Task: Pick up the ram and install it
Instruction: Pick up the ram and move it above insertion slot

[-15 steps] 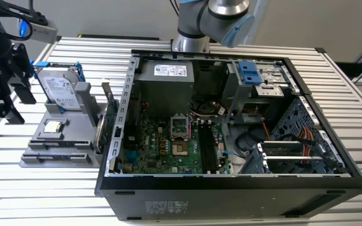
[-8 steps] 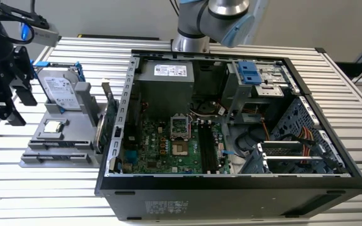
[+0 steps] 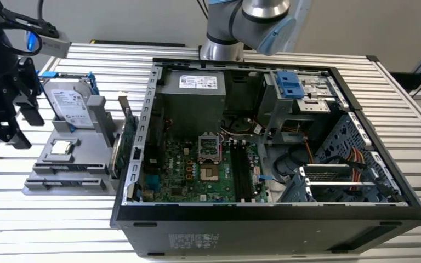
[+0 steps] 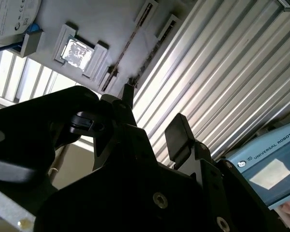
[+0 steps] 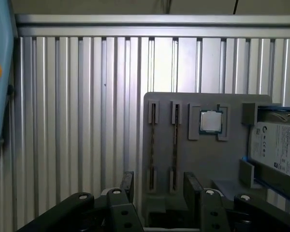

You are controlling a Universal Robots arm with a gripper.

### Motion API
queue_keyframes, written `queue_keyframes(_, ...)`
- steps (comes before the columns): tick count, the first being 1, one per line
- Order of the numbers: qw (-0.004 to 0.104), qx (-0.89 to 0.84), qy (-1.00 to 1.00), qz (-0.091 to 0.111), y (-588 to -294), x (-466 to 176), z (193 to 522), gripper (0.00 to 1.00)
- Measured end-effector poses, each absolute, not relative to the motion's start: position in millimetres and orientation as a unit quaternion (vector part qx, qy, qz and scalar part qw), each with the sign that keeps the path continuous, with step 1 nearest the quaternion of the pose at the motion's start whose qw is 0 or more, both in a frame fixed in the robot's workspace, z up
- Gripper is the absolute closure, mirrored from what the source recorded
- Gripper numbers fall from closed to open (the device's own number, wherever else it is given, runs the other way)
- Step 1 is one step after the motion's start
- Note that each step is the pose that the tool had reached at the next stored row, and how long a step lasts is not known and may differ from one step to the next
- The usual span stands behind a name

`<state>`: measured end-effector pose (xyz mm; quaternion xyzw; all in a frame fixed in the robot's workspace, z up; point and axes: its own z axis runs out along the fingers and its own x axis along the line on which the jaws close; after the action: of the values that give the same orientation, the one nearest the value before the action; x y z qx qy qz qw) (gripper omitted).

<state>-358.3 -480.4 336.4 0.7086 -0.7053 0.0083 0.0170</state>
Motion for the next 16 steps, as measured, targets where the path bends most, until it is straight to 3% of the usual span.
queue_keyframes(16, 0.023, 0.708, -0.706, 0.014, -480, -358, 326, 0.00)
